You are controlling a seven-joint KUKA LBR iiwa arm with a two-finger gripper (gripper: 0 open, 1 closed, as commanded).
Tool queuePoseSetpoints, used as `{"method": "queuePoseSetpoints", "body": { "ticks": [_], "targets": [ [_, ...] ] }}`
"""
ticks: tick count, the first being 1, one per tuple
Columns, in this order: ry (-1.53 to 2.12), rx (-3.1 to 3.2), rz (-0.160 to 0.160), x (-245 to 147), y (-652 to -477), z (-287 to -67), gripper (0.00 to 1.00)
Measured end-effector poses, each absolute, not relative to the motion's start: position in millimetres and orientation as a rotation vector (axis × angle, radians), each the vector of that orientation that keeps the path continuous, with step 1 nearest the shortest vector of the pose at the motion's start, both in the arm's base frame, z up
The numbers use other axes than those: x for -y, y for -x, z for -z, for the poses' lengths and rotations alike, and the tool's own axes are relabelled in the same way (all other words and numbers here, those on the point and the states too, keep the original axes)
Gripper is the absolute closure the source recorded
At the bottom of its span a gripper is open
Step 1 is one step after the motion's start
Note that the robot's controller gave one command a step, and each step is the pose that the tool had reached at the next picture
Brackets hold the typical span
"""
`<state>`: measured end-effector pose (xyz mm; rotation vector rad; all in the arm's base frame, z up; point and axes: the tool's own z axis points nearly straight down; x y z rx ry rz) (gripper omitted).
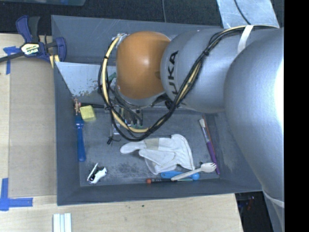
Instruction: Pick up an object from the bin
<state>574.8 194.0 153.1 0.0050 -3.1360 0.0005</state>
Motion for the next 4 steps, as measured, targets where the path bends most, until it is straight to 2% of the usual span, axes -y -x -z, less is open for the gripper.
{"method": "queuePoseSetpoints", "body": {
  "ticks": [1,2,3,4],
  "targets": [
    [0.001,3.144,0.002,-193,-577.1,-158,0.00],
    [0.054,3.143,0.000,-110,-572.4,-71,0.00],
    [-0.213,3.151,0.010,-125,-558.8,-111,0.00],
    [0.417,3.117,0.002,-82,-550.0,-100,0.00]
  ]
}}
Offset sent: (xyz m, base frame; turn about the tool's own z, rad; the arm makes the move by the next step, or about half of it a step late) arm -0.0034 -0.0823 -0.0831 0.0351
